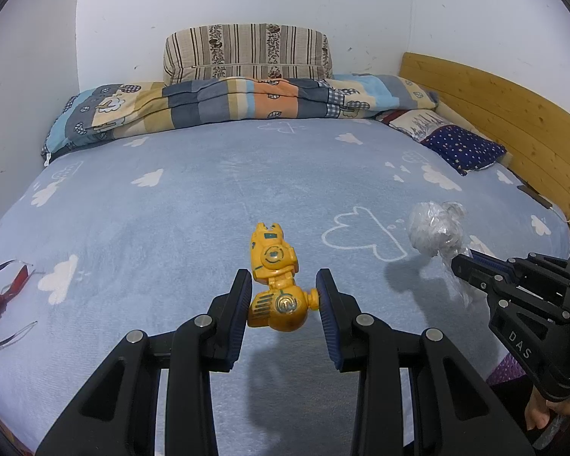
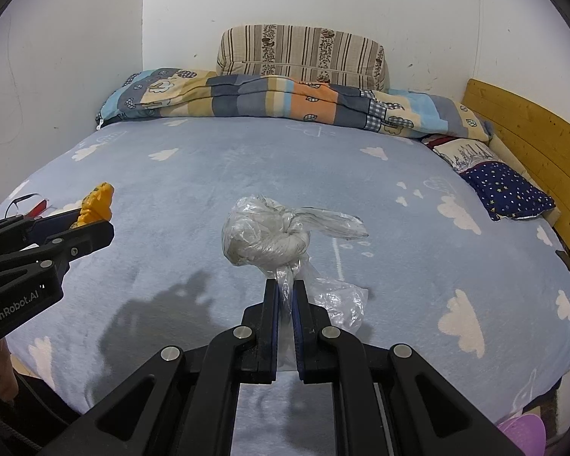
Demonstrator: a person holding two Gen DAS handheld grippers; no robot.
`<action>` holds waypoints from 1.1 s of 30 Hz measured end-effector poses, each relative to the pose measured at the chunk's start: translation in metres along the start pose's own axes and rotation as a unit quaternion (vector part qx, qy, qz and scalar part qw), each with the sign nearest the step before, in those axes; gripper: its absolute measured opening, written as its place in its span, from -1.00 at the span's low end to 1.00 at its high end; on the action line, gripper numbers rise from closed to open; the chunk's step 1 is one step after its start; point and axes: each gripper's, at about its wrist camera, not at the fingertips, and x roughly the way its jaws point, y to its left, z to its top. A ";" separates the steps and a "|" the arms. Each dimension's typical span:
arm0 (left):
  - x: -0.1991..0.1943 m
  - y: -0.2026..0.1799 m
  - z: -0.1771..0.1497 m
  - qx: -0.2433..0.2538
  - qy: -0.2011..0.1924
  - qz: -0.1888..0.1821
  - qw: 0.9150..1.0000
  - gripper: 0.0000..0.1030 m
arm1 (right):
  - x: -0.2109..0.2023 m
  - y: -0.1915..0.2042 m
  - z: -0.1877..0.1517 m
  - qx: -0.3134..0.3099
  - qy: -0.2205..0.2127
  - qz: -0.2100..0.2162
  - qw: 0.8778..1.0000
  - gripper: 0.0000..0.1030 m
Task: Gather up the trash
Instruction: 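Lift the plastic bag with the right gripper while left holds the yellow toy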
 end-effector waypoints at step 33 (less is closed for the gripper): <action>0.001 -0.007 0.002 0.015 -0.006 -0.003 1.000 -0.34 | -0.003 -0.011 0.000 0.021 -0.002 0.001 1.000 -0.87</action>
